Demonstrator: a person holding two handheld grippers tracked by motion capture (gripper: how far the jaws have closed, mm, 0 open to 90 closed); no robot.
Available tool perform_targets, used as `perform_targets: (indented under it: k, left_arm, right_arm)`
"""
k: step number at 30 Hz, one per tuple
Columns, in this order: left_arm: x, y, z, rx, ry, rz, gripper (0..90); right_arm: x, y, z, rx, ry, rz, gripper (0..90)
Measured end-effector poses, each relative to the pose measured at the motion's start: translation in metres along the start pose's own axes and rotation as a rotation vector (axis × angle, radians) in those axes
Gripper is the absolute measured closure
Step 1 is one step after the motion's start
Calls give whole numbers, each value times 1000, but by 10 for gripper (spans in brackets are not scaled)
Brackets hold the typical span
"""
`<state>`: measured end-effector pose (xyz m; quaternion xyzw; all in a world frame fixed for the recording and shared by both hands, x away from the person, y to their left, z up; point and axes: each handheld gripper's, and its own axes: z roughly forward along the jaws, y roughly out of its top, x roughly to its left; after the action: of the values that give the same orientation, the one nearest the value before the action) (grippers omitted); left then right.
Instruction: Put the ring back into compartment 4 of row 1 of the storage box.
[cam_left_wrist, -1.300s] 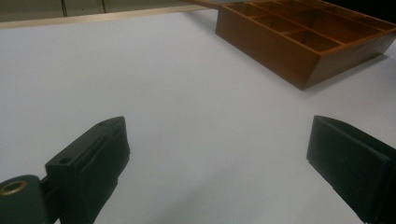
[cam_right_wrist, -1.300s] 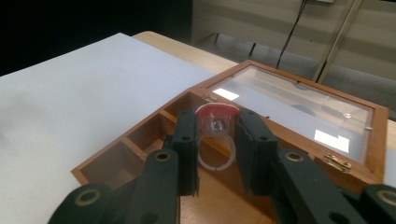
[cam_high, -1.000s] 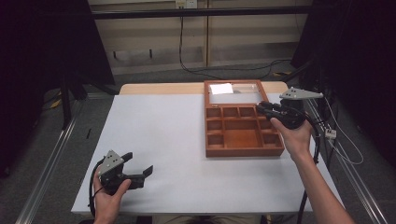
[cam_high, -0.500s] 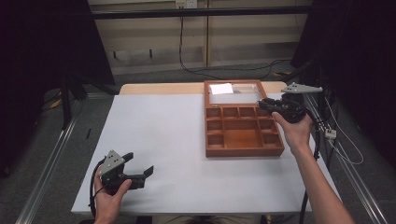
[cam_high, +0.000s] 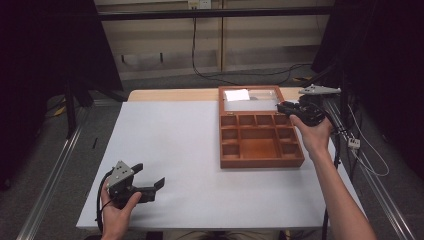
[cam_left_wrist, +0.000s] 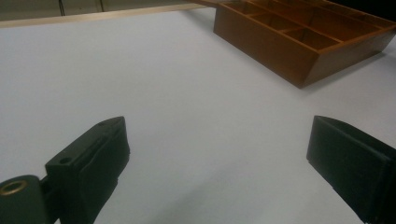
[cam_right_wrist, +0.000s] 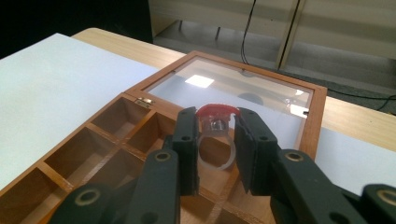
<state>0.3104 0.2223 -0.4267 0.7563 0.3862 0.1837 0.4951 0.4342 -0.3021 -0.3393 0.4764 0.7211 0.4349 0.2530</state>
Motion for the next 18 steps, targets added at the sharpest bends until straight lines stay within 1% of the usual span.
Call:
perform_targets:
  k: [2,8,11,14,18]
  left_arm:
    - [0,0,0,-2,-2,4,56]
    - [1,0,0,-2,2,-2,56]
    - [1,0,0,-2,1,-2,56]
    - [1,0,0,1,1,0,56]
    - [1,0,-1,-6,2,-2,56]
  right_arm:
    - [-2,-1,2,8,-7,4,711]
    - [-11,-6,11,32,-32,24,711]
    - [-13,-8,14,31,-31,39,710]
    - [-13,-9,18,39,-36,34,710]
    - [-15,-10,22,44,-55,34,710]
